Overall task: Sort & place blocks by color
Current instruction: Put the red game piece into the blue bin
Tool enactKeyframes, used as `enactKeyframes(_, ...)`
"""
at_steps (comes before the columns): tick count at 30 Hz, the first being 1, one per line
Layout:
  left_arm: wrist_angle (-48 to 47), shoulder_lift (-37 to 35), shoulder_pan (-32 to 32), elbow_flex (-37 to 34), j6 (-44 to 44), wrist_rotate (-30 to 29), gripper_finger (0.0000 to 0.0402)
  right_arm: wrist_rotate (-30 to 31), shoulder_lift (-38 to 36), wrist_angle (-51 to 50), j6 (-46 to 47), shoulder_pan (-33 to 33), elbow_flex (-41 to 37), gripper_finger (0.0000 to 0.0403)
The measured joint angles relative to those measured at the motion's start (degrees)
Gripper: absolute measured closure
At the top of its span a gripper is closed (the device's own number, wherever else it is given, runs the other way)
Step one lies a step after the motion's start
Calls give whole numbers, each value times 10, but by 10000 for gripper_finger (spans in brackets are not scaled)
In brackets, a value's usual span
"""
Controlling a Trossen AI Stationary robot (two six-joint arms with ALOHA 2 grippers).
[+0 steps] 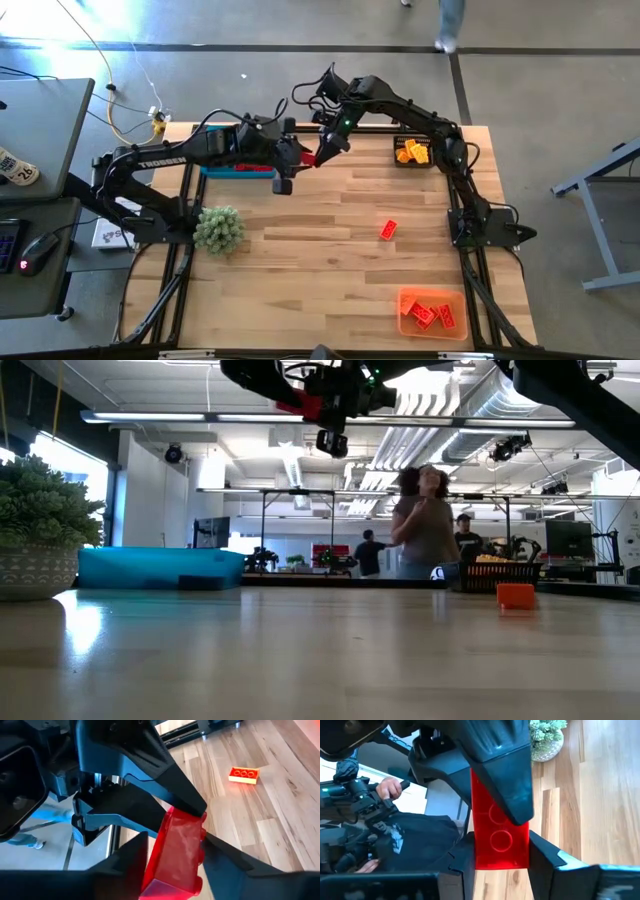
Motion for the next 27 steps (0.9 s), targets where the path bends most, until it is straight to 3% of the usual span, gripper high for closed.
enactKeyframes(6, -5, 0, -1, 0, 13, 6, 327, 1, 0, -3, 4, 0, 0, 294)
enactKeyframes(9, -6, 0, 0, 0, 31, 9, 330, 3, 0, 0, 7, 0, 0, 288)
enactKeyframes(12, -10, 0, 0, 0, 34, 5, 331, 16, 0, 12, 22, 0, 0, 248)
enactKeyframes(18, -61, 1, 21, 0, 41, -11, 335, 116, -1, 28, 62, 0, 0, 175)
enactKeyframes(27, -203, 7, 110, 0, 48, -47, 336, 339, -1, 27, 121, -3, 0, 159)
